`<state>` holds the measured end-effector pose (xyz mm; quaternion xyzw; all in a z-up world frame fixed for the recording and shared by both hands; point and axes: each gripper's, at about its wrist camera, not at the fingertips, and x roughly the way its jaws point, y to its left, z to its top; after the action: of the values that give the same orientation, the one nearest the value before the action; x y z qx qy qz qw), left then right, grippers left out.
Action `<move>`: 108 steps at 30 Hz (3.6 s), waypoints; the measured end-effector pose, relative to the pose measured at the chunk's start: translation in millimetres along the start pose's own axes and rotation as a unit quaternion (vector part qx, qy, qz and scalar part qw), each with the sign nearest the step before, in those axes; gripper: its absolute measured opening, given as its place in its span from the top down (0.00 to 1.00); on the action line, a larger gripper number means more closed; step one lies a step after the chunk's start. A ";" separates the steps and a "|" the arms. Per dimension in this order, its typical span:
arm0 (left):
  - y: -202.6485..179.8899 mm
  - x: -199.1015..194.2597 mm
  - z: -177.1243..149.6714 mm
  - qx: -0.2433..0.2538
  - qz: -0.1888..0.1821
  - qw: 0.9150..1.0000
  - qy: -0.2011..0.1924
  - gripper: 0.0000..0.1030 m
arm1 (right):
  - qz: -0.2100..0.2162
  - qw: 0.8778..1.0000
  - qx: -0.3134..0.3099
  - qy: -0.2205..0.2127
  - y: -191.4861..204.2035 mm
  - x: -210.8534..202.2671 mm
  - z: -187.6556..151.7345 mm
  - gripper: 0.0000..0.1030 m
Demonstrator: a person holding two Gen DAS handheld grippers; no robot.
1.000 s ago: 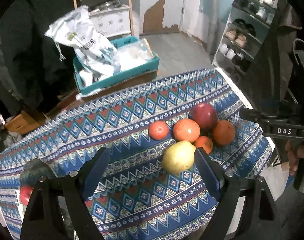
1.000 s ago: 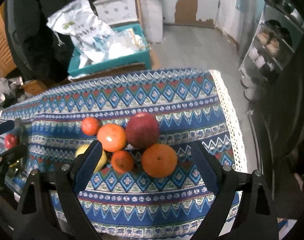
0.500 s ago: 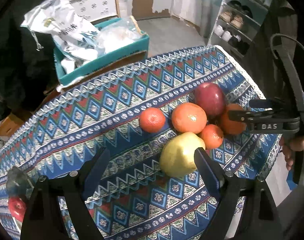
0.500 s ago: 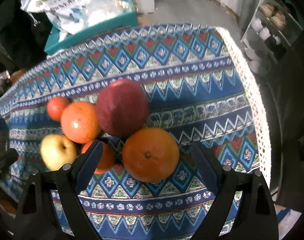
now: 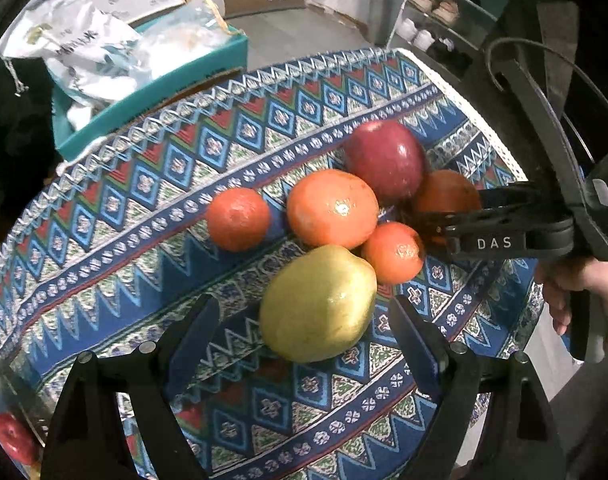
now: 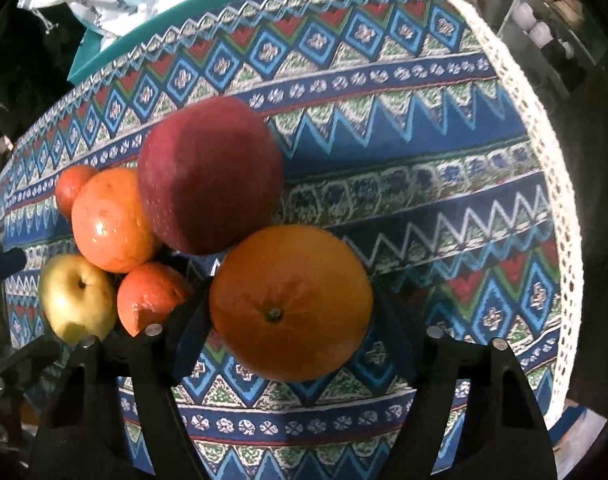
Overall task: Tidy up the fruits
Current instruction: 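Grasp the yellow pear with the left tool while the right tool grasps an orange, then carry the yellow pear and large orange over the glass plate with both tools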
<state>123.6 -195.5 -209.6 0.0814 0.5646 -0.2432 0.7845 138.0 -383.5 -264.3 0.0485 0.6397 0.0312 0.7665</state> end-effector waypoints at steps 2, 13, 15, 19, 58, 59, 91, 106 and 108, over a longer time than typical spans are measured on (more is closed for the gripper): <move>-1.1 6.9 0.0 -0.002 -0.004 1.000 0.007 0.15 | -0.004 1.000 -0.009 -0.005 2.5 -1.2 -0.4 0.31; -0.1 40.1 1.0 -0.016 -0.022 0.999 0.029 0.15 | -0.024 0.999 -0.004 -0.034 4.3 -25.4 -4.6 0.33; -1.3 45.3 0.9 -0.018 -0.025 0.999 0.030 0.15 | -0.025 0.999 -0.004 -0.042 5.6 -32.6 -5.2 0.33; -2.7 55.6 2.7 -0.020 -0.031 0.999 0.039 0.15 | -0.020 0.999 0.000 -0.051 4.0 -41.7 -6.7 0.33; 8.5 -60.0 -14.8 -0.030 0.041 0.997 -0.055 0.29 | 0.008 0.986 -0.066 -0.154 58.6 -123.1 -15.0 0.33; 8.0 -63.2 -14.0 -0.029 0.042 0.997 -0.057 0.29 | 0.010 0.985 -0.067 -0.158 59.6 -125.9 -15.3 0.33; 46.8 -195.3 -58.6 -0.077 0.053 0.983 -0.160 0.29 | 0.070 0.957 -0.150 -0.240 138.3 -214.2 -31.1 0.33; 89.3 -226.7 -90.9 -0.123 0.075 0.973 -0.183 0.29 | 0.104 0.943 -0.199 -0.244 203.6 -226.1 -30.2 0.33; 95.0 -230.3 -95.2 -0.129 0.075 0.971 -0.186 0.29 | 0.111 0.942 -0.204 -0.243 213.3 -226.7 -29.2 0.33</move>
<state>31.7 -8.0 -43.7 -0.0248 0.4275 -0.1194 0.8958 71.6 -195.6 -23.4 -0.0320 0.4043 0.2332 0.8838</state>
